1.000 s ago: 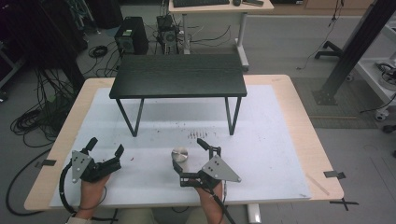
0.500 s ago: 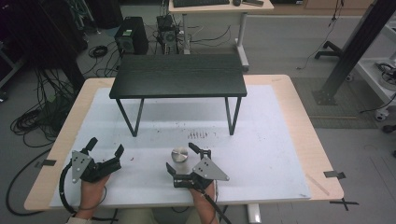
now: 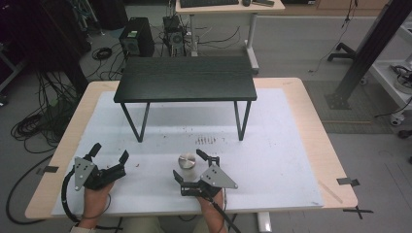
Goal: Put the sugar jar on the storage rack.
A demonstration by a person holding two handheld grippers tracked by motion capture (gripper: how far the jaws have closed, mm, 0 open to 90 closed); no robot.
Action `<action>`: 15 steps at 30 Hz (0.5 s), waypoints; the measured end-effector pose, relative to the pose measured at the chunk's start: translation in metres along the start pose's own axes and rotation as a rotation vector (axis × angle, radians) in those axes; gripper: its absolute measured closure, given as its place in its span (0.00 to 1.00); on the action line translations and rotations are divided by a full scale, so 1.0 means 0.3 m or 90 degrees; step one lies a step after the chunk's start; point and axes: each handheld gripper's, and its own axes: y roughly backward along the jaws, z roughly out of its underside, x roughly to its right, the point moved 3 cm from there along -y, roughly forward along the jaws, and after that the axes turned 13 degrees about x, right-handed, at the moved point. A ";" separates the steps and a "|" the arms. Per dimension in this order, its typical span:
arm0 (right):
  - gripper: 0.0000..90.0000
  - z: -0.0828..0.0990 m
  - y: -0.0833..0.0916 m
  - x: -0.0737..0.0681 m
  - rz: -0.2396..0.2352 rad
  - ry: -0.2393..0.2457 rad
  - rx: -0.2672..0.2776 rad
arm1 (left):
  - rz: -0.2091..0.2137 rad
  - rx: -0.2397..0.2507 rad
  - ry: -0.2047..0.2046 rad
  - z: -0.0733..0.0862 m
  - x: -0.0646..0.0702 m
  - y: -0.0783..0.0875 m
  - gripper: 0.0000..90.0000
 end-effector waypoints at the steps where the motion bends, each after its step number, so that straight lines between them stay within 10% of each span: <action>1: 0.04 0.000 0.001 0.000 0.002 0.000 0.001 | 0.000 0.000 0.000 0.000 0.000 0.000 0.00; 15: 0.05 0.001 0.002 0.001 0.011 -0.004 0.001 | 0.000 -0.001 0.000 0.000 0.000 0.000 0.00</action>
